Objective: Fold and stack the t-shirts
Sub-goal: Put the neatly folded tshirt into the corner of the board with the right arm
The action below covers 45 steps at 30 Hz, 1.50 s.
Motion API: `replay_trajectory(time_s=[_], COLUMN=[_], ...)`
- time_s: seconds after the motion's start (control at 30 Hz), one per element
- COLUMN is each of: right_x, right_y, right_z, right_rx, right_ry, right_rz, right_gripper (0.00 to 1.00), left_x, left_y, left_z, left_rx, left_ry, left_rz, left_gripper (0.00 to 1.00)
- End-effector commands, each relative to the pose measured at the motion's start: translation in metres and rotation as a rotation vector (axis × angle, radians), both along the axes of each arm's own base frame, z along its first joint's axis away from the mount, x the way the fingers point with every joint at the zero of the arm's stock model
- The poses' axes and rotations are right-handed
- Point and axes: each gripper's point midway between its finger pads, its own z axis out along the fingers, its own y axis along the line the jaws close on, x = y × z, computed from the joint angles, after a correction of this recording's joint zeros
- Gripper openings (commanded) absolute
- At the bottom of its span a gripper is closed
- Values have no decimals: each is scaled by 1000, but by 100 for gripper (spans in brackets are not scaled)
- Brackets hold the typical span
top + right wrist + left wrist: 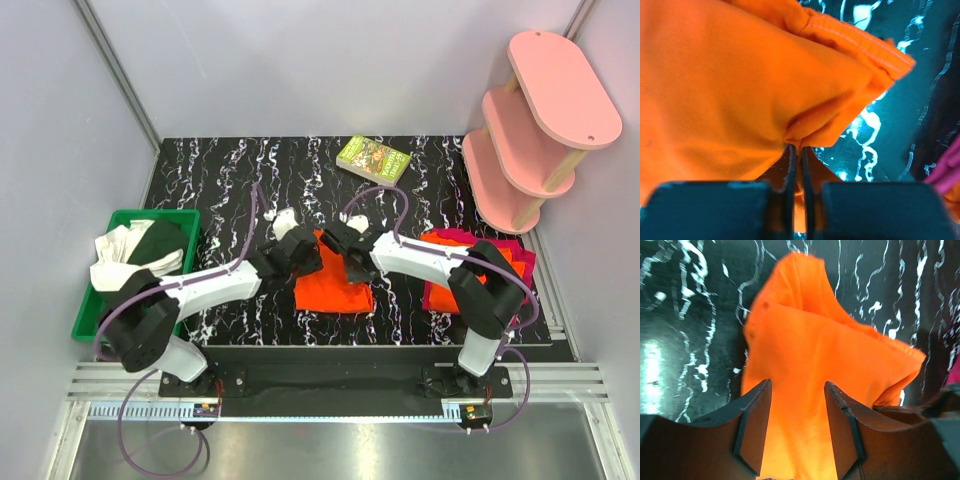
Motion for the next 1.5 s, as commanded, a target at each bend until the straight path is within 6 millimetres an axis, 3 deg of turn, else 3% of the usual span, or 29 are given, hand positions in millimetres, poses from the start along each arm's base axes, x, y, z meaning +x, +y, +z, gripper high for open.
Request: replay_trajectory(time_s=[0.0, 0.1, 0.17, 0.3, 0.4, 0.53, 0.73, 0.83, 1.13, 1.47], right_x=[31, 44, 48, 45, 38, 28, 34, 38, 47, 52], right_y=[6, 2, 1, -2, 1, 6, 19, 5, -44, -43], right_z=[61, 102, 123, 139, 122, 79, 34, 10, -31, -68], right_rx=[31, 36, 47, 65, 66, 51, 20, -10, -26, 17], right_ry=[-159, -260, -296, -312, -260, -171, -99, -36, 84, 188], right_rz=[-41, -66, -59, -67, -35, 3, 23, -23, -181, -205], right_gripper=[20, 35, 38, 42, 40, 27, 18, 18, 15, 14], left_x=[11, 13, 15, 20, 23, 25, 23, 22, 6, -20], left_y=[-32, -37, -42, -53, -58, -64, -61, -55, -41, -19], left_z=[9, 0, -5, -12, -17, -25, -25, -23, -21, -40], left_rx=[-71, -62, -56, -48, -49, -44, -29, -10, -11, 12], left_ry=[-22, -8, -3, 17, 29, 54, 60, 54, 69, 125], left_rz=[-77, -91, -103, -126, -133, -140, -136, -133, -133, -124], left_gripper=[49, 48, 48, 48, 47, 47, 46, 45, 45, 43])
